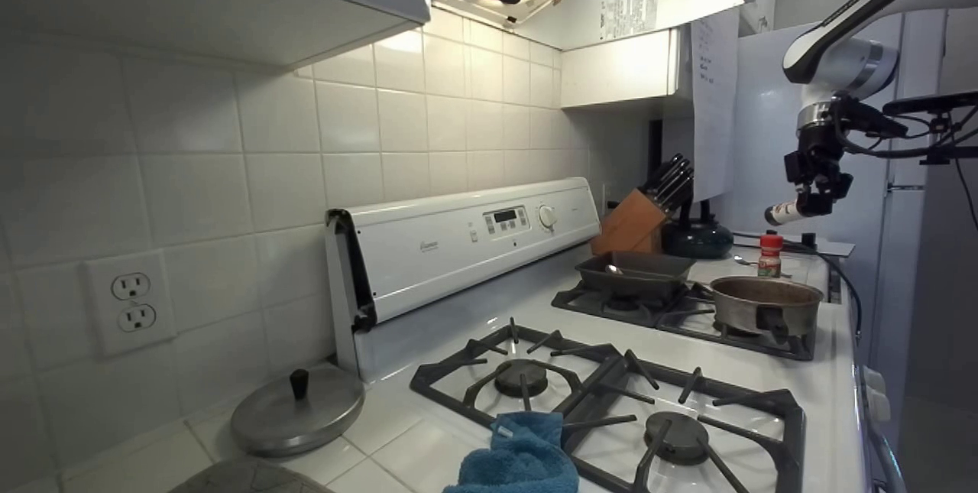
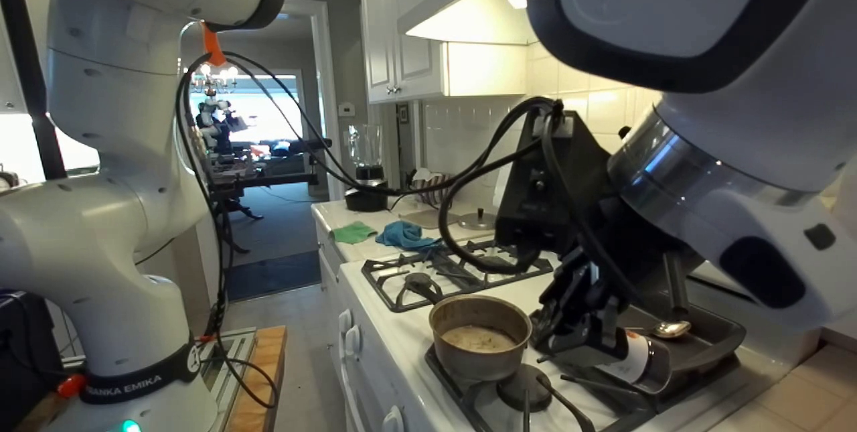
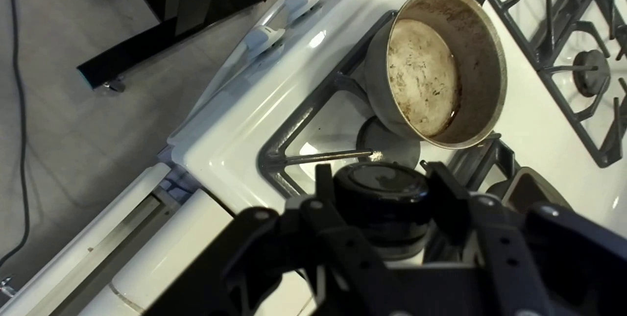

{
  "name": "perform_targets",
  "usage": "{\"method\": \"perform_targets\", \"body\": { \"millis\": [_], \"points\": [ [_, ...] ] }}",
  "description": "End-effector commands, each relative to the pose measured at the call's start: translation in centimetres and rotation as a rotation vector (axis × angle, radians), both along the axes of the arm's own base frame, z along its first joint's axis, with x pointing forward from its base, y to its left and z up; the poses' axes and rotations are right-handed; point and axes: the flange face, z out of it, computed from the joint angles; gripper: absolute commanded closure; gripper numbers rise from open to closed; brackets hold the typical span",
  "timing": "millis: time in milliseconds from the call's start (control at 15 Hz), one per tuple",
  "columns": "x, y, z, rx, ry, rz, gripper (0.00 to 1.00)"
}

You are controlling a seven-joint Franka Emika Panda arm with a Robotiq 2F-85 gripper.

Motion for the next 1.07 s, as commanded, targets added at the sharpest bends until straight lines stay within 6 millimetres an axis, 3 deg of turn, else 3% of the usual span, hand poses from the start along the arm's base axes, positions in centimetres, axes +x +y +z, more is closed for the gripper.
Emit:
{"method": "perform_targets", "body": {
  "millis": [0,1000],
  "points": [
    [0.8,-1.7,0.2,0.074,0.009,0.003,0.75],
    [2.8,-5.0,-0.2,0.171,0.149,0.062,0.75]
  ]
}}
